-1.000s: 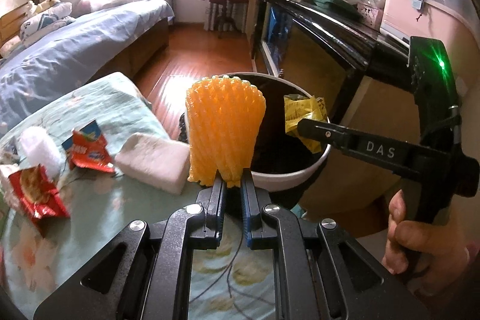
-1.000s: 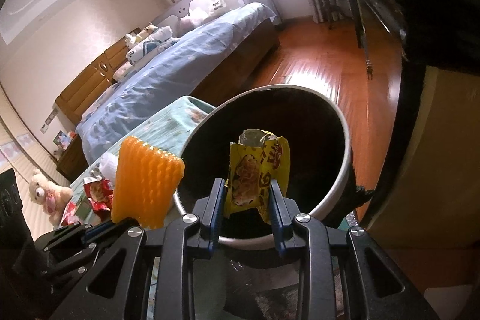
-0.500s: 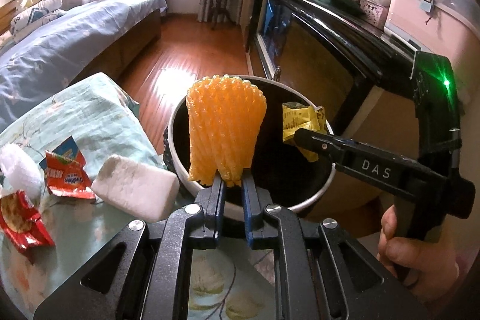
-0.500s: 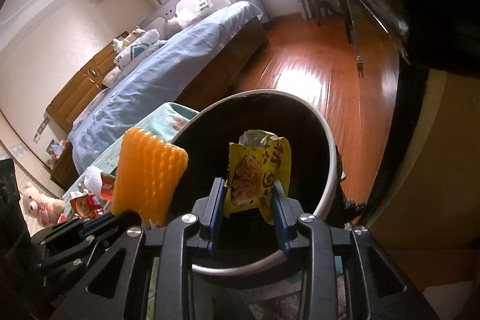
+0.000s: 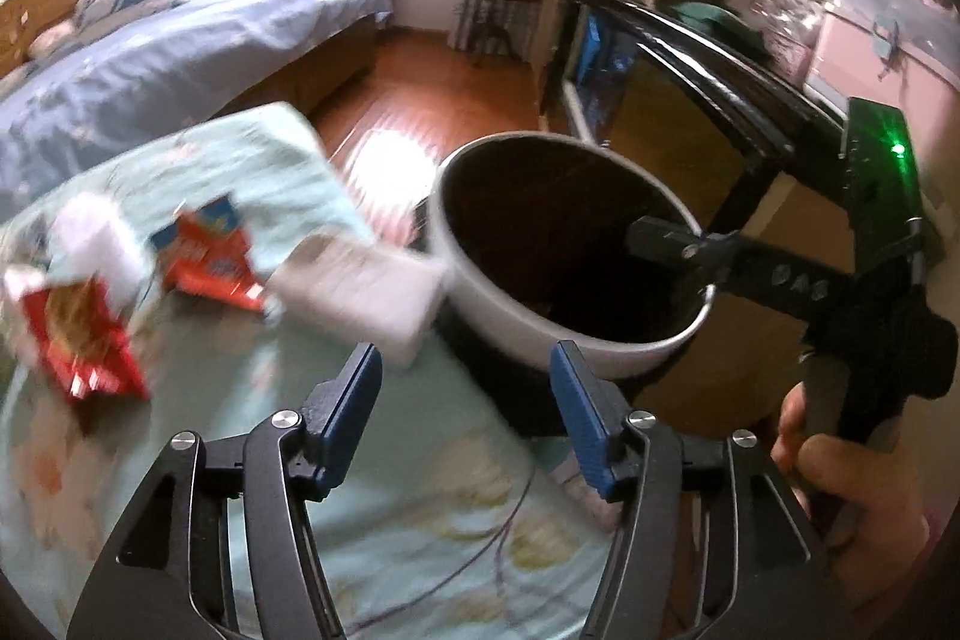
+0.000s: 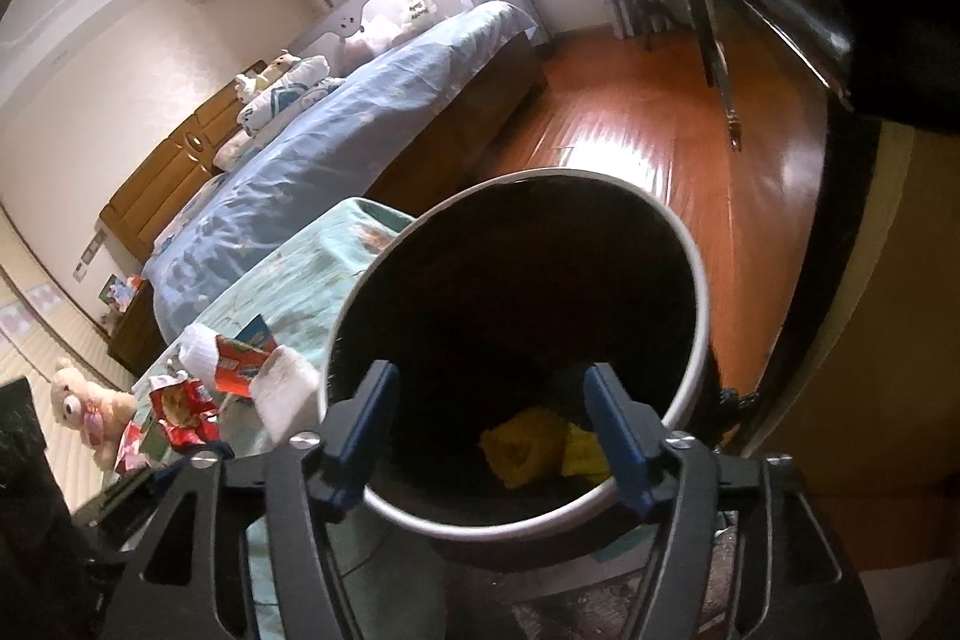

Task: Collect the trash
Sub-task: 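Release the yellow corn foam into the bin with the left tool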

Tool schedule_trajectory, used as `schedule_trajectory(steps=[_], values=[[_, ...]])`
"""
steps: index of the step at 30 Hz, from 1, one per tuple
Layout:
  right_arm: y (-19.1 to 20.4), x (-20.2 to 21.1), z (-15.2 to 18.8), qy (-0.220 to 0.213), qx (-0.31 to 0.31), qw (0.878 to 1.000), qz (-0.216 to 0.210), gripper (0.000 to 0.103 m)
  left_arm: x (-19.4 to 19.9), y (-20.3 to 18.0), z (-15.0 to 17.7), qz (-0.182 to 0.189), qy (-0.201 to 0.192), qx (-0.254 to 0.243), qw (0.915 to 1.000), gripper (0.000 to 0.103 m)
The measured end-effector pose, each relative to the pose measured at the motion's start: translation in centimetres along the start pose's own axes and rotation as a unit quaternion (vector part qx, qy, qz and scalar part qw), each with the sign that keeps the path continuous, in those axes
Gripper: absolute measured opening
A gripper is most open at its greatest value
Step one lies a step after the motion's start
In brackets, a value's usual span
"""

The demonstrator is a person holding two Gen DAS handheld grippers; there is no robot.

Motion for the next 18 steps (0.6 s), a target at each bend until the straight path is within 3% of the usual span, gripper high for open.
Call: schedule_trajectory(steps=[4,11,18], values=[[1.3,0.5,0.6,-0.003,0.014,1.0,-0.012,0.08,1.0,2.4,1.6,-0.02,-0.001,0.036,0.9992,0.06],[5.2,1.2,2.4,-0.015,0.056,0.998,-0.031,0.082,3.5,5.9,3.5,-0.058,-0.022,0.079,0.9949,0.06],[9.7,-0.1,3.9,0.004,0.122,0.991,-0.057,0.082,5.2,9.7,5.6,-0.088,-0.023,0.107,0.9902,0.06]])
Point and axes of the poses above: each gripper's, at about its wrist camera, not at the fingertips, and x roughly against the way its jaws point, y to its left, z to its underside, the point moved 3 cm from there along -x, roughly the way its jaws point, and after that the axes turned 1 degree about z, right-handed, at the moved point
